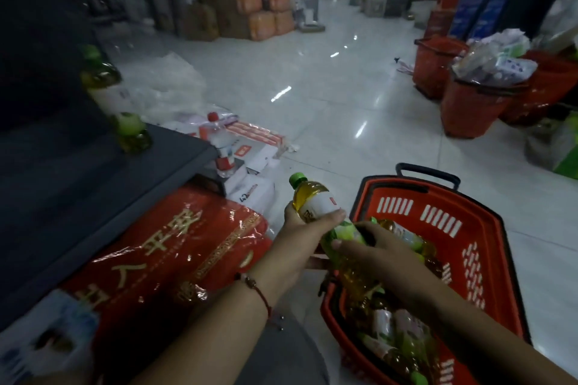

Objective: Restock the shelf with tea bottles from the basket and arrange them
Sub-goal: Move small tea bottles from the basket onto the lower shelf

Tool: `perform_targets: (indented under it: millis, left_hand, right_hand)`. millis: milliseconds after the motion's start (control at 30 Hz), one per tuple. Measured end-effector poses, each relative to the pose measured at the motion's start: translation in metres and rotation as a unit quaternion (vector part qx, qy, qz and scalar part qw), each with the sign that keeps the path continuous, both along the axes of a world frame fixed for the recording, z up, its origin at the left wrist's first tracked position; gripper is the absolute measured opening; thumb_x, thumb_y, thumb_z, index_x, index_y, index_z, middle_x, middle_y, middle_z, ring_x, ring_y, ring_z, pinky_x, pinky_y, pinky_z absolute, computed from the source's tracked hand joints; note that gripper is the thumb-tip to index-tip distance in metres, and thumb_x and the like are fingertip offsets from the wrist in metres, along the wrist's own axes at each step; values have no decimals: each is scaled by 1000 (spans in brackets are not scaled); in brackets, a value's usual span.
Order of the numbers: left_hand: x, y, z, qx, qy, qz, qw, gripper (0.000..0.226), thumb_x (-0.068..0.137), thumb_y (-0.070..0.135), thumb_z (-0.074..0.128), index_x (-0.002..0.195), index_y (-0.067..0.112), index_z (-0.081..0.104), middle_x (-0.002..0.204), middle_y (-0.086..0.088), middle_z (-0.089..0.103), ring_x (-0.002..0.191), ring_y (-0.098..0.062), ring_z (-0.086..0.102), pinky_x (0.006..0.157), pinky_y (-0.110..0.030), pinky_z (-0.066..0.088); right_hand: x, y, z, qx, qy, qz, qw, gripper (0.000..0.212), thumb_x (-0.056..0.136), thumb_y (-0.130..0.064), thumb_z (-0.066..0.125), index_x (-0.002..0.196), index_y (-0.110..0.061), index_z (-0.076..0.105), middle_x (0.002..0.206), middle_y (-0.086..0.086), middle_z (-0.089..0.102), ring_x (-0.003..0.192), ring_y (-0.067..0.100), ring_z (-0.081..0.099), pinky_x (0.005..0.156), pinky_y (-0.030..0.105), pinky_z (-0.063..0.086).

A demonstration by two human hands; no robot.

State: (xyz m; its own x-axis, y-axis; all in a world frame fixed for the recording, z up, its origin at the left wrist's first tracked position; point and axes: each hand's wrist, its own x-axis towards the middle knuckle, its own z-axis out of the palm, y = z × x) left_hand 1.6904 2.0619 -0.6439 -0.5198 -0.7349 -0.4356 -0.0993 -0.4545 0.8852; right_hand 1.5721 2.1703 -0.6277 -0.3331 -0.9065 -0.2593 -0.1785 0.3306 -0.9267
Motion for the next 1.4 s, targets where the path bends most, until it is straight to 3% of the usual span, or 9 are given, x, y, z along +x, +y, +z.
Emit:
perform_targets:
  millis: [167, 300, 433, 633, 800, 967, 1133, 1267, 1400]
  left_hand:
    - [65, -29, 30, -100, 53, 106, 988, 81, 71, 31, 88, 137, 41, 42, 124, -7, 64, 97, -29, 72, 66, -47, 61]
    - [117, -54, 57, -168, 61, 215, 960, 76, 74, 26, 87, 135, 35, 44, 122, -2, 66, 99, -22, 72, 68, -42, 62]
    - [170, -76, 74, -222, 36, 273, 935, 83, 69, 26, 88, 138, 35, 44, 118, -1, 66, 99, -22, 71, 75, -42, 63]
    - [245, -104, 72, -239, 71, 269, 930, 62, 85, 0, 70, 138, 20, 47, 120, -7, 71, 102, -20, 71, 67, -25, 59]
    - [274, -136, 61, -294, -16, 331, 897, 72, 84, 12, 76, 138, 39, 37, 110, 0, 70, 98, -12, 70, 73, -23, 59]
    - [282, -178, 47, -368, -108, 377, 843, 80, 84, 12, 77, 148, 36, 36, 115, 4, 68, 103, -13, 67, 84, -35, 59]
    - [281, -218, 33, -409, -194, 376, 808, 80, 83, 18, 78, 149, 36, 38, 132, 5, 62, 115, -15, 61, 92, -41, 55]
    - [275, -243, 29, -424, -236, 387, 784, 67, 80, 30, 78, 135, 43, 42, 127, 7, 65, 111, -18, 64, 89, -46, 56]
    - [270, -260, 33, -422, -264, 395, 772, 66, 80, 28, 80, 134, 34, 43, 125, 4, 65, 112, -22, 63, 88, -46, 56]
  right_hand:
    - [46, -47, 23, -66, -22, 72, 995, 30, 86, -30, 72, 108, -42, 54, 103, -12, 63, 75, -2, 69, 56, 13, 52]
    - [90, -96, 32, -82, 14, 169, 982, 67, 78, -26, 82, 134, -39, 46, 116, -9, 61, 88, 6, 72, 74, 27, 60]
    - [140, -139, 37, -119, 89, 219, 964, 64, 76, -23, 83, 127, -33, 45, 113, -8, 62, 85, 10, 72, 75, 31, 61]
    - [194, -209, 40, -191, -25, 250, 949, 47, 75, -15, 77, 118, -28, 61, 110, 5, 67, 94, 23, 69, 76, 39, 61]
    - [233, -256, 37, -200, -111, 300, 926, 46, 84, -7, 72, 125, -26, 63, 116, 7, 70, 105, 23, 68, 88, 35, 57]
    - [255, -303, 30, -250, 19, 316, 915, 54, 87, -4, 70, 136, -18, 54, 117, -13, 66, 104, -6, 63, 83, 13, 50]
    - [269, -346, 15, -267, 157, 266, 913, 62, 74, -38, 77, 131, -26, 55, 126, -5, 64, 115, 11, 60, 96, 39, 54]
    - [276, -360, 16, -285, 204, 211, 913, 44, 86, -18, 69, 128, -22, 57, 125, -3, 65, 112, 17, 61, 93, 39, 53]
    - [280, -366, 13, -266, 157, 202, 930, 52, 87, -16, 66, 135, -26, 49, 128, -5, 64, 114, 16, 61, 96, 39, 52]
